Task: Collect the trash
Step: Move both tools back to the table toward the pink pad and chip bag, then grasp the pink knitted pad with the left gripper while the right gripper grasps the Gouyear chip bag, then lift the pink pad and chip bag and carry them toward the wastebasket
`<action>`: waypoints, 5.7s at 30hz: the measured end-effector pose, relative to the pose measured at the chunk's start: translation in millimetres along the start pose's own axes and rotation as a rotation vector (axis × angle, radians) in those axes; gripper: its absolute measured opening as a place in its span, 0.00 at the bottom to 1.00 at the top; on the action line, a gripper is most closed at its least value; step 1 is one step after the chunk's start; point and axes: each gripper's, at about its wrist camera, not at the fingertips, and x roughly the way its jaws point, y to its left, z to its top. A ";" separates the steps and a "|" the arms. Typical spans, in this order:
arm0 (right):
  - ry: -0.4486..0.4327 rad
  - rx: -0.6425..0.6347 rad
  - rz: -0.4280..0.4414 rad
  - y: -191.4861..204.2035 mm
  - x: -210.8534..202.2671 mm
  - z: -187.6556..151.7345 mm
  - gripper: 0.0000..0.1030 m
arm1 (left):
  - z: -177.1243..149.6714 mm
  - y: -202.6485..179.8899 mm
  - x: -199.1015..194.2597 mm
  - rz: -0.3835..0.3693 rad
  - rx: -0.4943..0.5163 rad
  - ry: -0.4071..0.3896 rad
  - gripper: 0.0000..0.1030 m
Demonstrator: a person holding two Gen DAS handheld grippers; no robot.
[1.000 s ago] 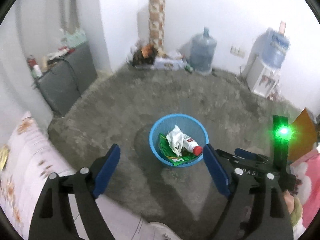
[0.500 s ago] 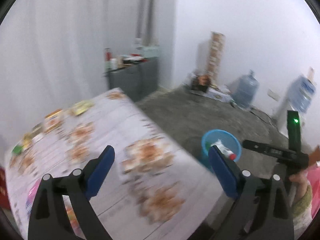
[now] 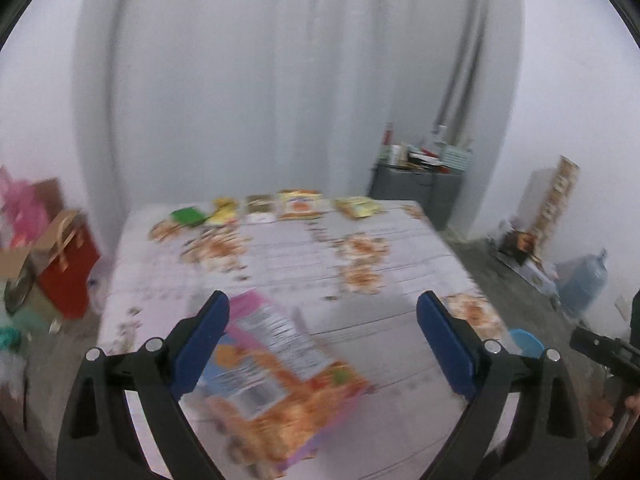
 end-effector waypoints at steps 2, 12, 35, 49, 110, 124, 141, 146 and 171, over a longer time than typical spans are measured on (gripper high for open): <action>0.038 -0.025 0.029 15.9 12.5 -2.4 0.89 | -9.3 20.0 -0.2 0.027 -0.036 0.008 0.90; 0.436 0.090 0.356 94.0 121.6 -39.7 0.73 | -52.5 82.7 12.7 0.105 -0.159 0.070 0.81; 0.599 0.375 0.589 140.6 206.6 -55.4 0.00 | -77.7 131.9 28.5 0.008 -0.321 0.117 0.59; 0.095 -0.144 0.339 154.5 70.3 38.4 0.00 | -82.5 121.5 36.4 -0.053 -0.302 0.187 0.58; 0.327 0.264 0.037 28.9 95.3 -19.6 0.55 | -118.9 -4.4 70.5 -0.180 0.131 0.398 0.89; 0.360 0.367 0.131 19.7 111.0 -14.4 0.37 | -133.7 -19.9 80.9 -0.165 0.193 0.424 0.89; 0.347 0.423 0.190 14.3 113.7 -20.6 0.02 | -135.5 -17.6 86.2 -0.079 0.237 0.369 0.79; 0.322 0.430 0.214 12.7 105.8 -17.0 0.01 | -131.6 -13.3 87.0 -0.093 0.191 0.372 0.78; 0.236 0.440 0.324 8.9 66.8 -8.7 0.00 | -116.5 -26.4 66.0 -0.059 0.223 0.294 0.77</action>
